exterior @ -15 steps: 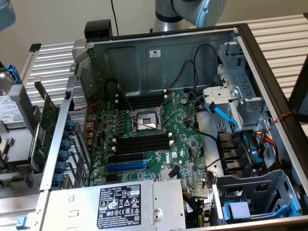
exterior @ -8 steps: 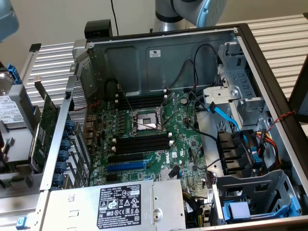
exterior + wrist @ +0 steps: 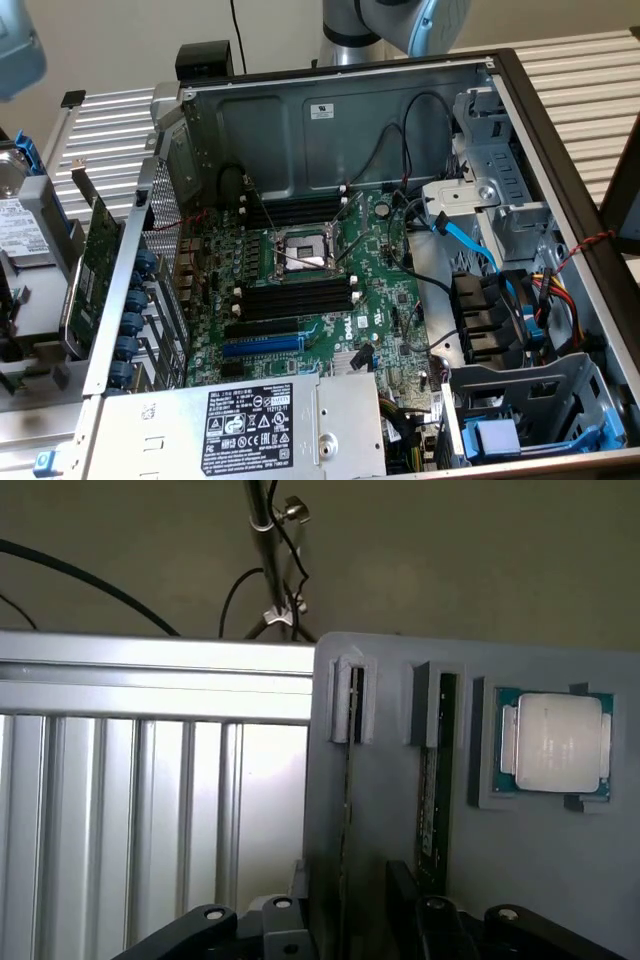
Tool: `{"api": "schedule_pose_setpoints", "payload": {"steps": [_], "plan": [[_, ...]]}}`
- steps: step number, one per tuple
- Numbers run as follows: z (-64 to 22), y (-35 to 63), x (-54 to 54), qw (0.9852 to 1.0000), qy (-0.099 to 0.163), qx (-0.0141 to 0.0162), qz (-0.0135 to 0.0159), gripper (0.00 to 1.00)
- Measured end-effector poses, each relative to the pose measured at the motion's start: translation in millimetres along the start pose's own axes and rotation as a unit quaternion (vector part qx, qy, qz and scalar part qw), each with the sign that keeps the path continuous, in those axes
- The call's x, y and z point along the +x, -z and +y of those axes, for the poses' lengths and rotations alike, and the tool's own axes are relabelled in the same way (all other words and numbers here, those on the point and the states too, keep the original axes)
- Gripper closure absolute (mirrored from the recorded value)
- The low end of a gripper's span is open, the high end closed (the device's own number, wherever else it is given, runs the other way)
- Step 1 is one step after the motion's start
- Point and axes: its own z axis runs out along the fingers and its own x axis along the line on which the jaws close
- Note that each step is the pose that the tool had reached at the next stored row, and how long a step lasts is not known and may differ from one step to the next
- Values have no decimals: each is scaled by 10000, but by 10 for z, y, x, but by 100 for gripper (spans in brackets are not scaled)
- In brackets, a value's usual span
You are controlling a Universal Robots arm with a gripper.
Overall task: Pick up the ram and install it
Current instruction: 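Pick up the ram and move it above insertion slot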
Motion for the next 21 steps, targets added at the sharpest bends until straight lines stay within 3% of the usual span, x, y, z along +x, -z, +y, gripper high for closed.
{"api": "schedule_pose_setpoints", "payload": {"steps": [7,8,9,11,13,17,21], "plan": [[7,-12,1,10000,-42,-26,-4,60],[9,-12,1,10000,-44,-26,-5,73],[9,-13,0,10000,-45,-26,-9,73],[11,-11,0,10000,-46,-26,-15,84],[13,1,3,10000,-46,-24,-23,87],[18,100,7,10000,-48,-23,-32,87],[25,279,24,10000,-49,-24,-31,87]]}}
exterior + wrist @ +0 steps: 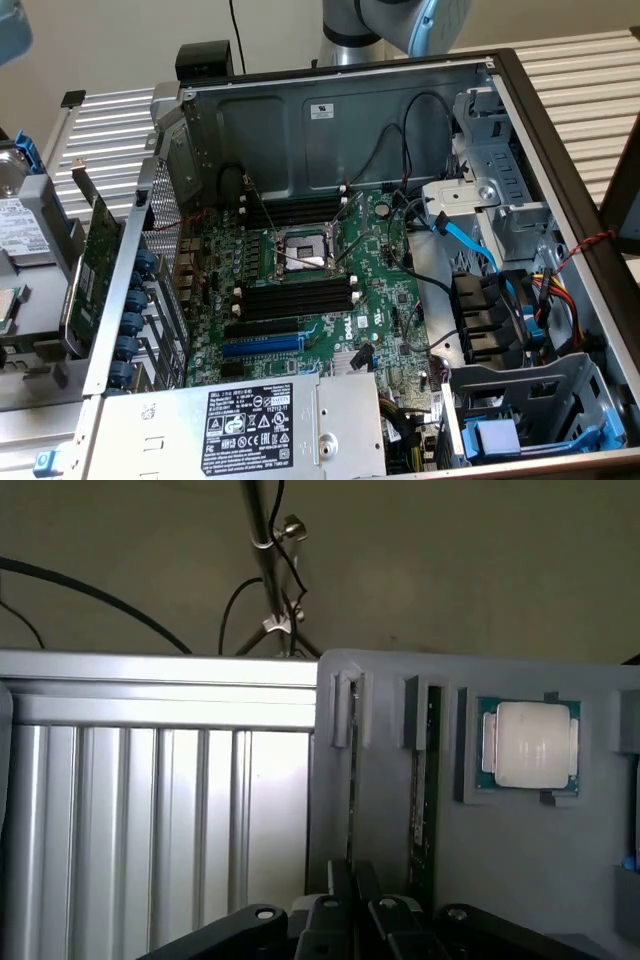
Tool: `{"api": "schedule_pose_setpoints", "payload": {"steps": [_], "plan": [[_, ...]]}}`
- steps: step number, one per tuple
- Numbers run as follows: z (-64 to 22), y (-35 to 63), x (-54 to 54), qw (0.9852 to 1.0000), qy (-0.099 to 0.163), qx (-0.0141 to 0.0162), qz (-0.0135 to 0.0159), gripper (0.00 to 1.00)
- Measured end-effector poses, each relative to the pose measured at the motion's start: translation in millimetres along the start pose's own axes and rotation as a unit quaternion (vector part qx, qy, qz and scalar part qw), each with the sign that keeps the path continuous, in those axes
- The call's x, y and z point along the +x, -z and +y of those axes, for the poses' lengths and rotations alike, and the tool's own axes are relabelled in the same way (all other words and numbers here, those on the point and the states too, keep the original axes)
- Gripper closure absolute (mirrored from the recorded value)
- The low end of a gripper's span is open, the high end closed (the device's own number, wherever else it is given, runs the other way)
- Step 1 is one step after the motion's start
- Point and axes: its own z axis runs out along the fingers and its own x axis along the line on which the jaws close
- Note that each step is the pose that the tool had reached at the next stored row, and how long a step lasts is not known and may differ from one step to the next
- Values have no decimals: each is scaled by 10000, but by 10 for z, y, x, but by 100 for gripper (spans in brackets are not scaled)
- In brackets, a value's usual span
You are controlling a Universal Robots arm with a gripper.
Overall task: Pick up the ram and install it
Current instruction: 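Pick up the ram and move it above insertion slot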
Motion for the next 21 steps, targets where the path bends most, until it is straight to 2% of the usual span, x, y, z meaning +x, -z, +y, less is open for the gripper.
{"api": "schedule_pose_setpoints", "payload": {"steps": [9,11,13,21], "plan": [[15,412,29,10000,-1,0,0,87],[-4,504,31,10000,-1,0,0,87],[-46,595,36,10000,-1,0,0,87],[-305,973,88,10000,-1,0,-1,87]]}}
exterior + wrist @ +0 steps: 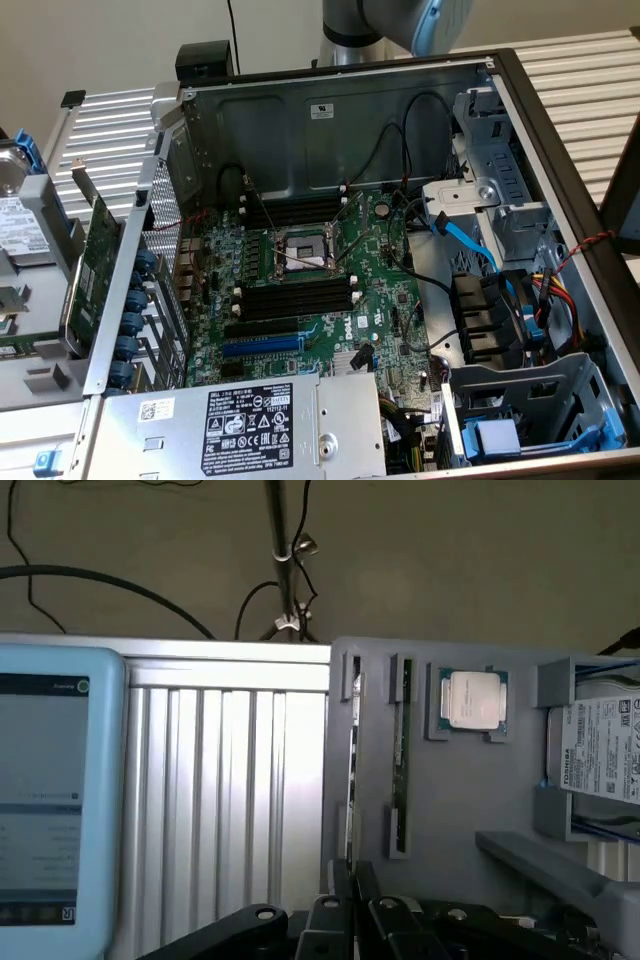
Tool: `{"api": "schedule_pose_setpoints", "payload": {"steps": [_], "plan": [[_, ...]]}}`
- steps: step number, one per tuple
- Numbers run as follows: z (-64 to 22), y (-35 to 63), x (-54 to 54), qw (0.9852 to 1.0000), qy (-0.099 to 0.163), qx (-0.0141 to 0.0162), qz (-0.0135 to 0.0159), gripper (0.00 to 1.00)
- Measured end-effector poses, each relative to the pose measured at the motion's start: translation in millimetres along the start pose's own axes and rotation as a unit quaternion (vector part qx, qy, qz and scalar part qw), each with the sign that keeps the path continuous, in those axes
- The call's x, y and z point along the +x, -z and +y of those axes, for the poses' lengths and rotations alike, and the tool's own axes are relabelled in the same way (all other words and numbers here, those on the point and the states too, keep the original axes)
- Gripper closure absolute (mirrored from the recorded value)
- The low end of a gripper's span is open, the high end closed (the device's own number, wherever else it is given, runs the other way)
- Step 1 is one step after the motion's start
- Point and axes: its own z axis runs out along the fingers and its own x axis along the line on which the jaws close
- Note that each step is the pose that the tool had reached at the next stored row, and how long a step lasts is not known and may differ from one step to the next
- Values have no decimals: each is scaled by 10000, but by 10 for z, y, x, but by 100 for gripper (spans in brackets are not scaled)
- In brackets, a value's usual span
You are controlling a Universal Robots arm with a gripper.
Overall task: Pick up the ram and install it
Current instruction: 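Pick up the ram and move it above insertion slot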
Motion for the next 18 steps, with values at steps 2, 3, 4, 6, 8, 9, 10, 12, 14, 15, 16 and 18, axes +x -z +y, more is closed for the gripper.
{"api": "schedule_pose_setpoints", "payload": {"steps": [2,3,4,6,8,9,10,12,14,15,16,18], "plan": [[-67,93,15,10000,0,0,0,87],[-102,140,24,10000,1,0,-1,87],[-138,188,32,10000,1,0,-2,87],[-210,283,47,10000,0,0,-5,87],[-284,378,61,10000,1,0,-8,87],[-321,424,68,10000,1,0,-11,87],[-357,471,76,10000,1,0,-12,87],[-430,565,88,10000,0,0,-16,87],[-506,663,102,10000,1,0,-21,87],[-542,709,109,10000,1,0,-24,87],[-579,757,115,10000,2,0,-27,87],[-650,850,123,10000,1,0,-33,87]]}}
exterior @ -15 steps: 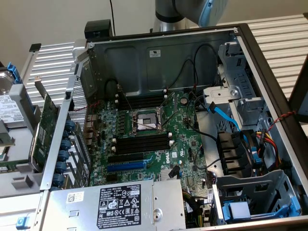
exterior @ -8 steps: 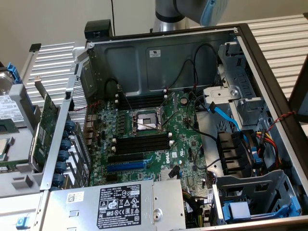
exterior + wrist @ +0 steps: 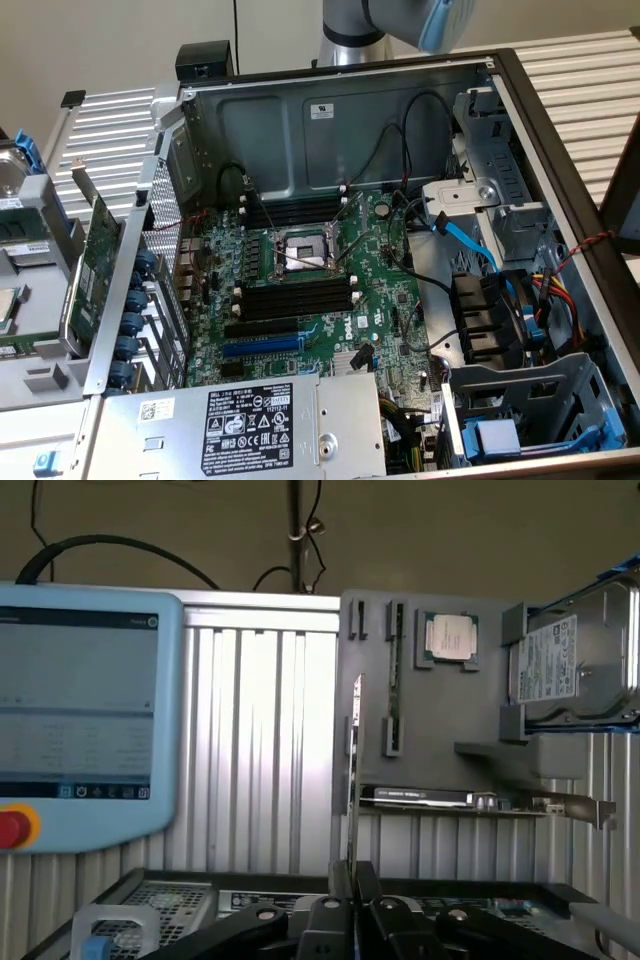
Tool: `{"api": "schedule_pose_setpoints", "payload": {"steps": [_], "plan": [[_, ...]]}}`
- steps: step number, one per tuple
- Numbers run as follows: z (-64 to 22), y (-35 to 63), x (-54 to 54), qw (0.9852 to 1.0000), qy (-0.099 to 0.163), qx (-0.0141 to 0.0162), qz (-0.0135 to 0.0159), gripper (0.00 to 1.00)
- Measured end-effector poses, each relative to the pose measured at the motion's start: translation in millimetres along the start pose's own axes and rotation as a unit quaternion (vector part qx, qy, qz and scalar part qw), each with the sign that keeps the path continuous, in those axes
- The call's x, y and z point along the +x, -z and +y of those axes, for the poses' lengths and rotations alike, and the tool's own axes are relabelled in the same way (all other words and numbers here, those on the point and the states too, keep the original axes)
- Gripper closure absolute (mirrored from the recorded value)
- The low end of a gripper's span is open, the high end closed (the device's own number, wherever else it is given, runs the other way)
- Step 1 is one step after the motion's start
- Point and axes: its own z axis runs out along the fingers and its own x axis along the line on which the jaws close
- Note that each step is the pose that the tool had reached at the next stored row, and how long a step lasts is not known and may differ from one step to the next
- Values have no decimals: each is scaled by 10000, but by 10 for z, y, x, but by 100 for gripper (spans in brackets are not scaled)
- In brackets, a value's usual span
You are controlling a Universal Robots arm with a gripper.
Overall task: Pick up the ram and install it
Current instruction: 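Pick up the ram and move it above insertion slot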
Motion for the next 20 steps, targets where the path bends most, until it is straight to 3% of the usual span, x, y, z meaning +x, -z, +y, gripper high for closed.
{"api": "schedule_pose_setpoints", "payload": {"steps": [4,8,13,20], "plan": [[-164,143,-2,10000,1,-11,0,87],[-316,195,-4,10000,5,-39,0,87],[-479,200,-2,9999,3,-160,-2,87],[-723,209,1,9996,3,-293,0,87]]}}
